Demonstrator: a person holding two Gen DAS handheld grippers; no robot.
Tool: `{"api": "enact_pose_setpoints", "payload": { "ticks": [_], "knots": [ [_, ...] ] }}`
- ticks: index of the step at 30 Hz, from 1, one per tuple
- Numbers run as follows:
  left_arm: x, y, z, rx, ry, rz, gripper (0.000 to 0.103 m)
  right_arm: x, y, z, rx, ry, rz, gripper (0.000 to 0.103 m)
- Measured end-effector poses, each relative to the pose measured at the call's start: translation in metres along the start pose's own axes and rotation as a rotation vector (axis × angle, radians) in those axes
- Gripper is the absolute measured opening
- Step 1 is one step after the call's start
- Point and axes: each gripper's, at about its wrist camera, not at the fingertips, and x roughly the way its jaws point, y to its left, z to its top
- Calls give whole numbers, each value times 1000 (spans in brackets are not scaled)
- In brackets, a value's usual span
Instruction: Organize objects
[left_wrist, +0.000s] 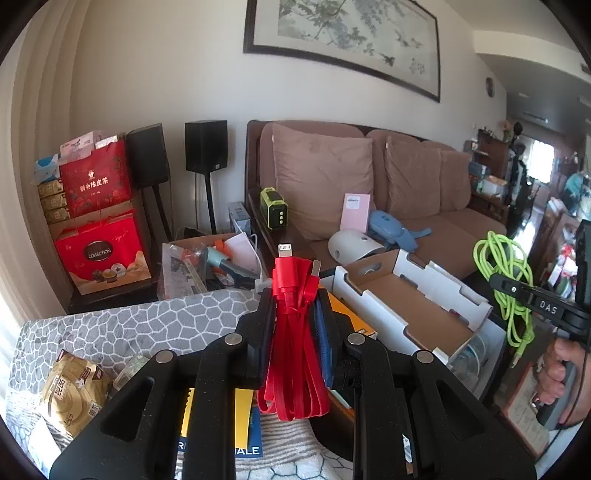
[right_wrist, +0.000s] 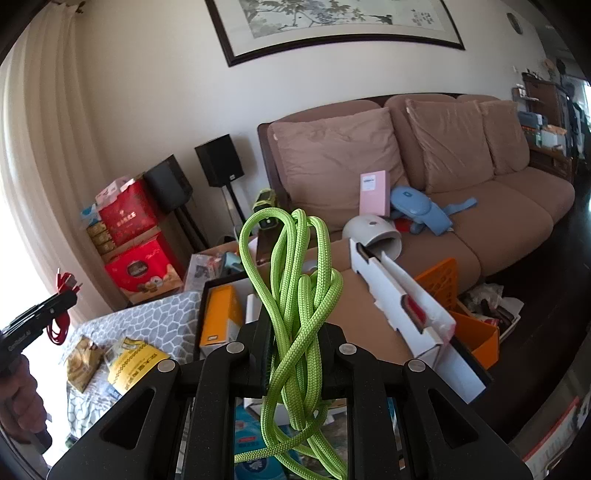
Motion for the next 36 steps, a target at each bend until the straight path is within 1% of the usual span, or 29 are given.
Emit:
{"api": "enact_pose_setpoints", "payload": {
  "ticks": [6,15,36],
  "knots": [
    [-1,-5,4,4,-9,-11,19,-3,-13,1,41,-1,-5,16],
    [-2,-14,11,13,-25,-29,19,-4,-13,2,26,1,-3,16],
    [5,-32,17,34,-32,-68,19,-7,-17,2,67,1,-28,16]
  ]
}}
